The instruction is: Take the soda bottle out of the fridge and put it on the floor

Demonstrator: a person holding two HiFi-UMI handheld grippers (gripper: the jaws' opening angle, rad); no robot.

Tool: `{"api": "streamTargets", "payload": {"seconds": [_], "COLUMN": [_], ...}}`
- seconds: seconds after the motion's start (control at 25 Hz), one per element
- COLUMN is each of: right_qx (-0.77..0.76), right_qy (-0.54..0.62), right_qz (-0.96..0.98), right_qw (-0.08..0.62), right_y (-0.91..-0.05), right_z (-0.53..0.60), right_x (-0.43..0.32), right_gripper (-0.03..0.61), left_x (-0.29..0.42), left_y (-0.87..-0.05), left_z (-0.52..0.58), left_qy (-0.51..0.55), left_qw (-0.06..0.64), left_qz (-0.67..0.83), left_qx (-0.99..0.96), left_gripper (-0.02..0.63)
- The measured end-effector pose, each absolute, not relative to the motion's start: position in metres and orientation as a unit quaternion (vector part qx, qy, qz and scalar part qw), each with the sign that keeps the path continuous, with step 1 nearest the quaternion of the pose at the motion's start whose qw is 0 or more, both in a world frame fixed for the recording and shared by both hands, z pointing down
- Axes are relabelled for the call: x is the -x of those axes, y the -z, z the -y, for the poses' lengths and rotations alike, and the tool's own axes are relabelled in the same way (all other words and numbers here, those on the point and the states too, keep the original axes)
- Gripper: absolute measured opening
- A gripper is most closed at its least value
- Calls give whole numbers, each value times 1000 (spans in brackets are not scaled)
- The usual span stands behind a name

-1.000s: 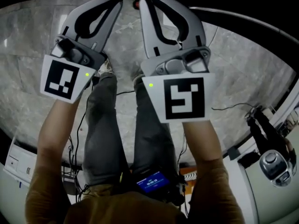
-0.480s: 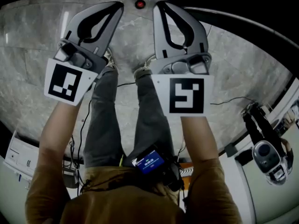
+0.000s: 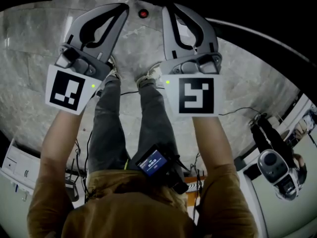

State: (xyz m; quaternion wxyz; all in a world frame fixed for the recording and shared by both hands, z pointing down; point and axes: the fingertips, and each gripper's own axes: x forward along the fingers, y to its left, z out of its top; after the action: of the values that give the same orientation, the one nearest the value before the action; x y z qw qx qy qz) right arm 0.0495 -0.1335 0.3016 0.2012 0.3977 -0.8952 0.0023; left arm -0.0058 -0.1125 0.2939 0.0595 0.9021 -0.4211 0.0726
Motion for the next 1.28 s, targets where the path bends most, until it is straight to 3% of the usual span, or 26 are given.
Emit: {"api": "streamTargets", "payload": {"seconds": [0.52, 1.0, 1.28], "right_qx": [-366, -416, -447], "right_qy": [27, 10, -1], "right_qz": [907, 892, 881], "right_qw": [207, 178, 157], "right_y": [-263, -204, -191], "right_z": [138, 122, 116], "right_x": [-42, -68, -79], "right_gripper": [2, 2, 2], "left_x": [6, 4, 10], "left_y": [-243, -164, -158], "left_z": [95, 87, 81], "left_qy": [-73, -52, -48], "left_qw": [59, 19, 17], "left_qz": [436, 433, 437], "left_qx": [-895, -900, -898], "left_gripper": [2, 2, 2]}}
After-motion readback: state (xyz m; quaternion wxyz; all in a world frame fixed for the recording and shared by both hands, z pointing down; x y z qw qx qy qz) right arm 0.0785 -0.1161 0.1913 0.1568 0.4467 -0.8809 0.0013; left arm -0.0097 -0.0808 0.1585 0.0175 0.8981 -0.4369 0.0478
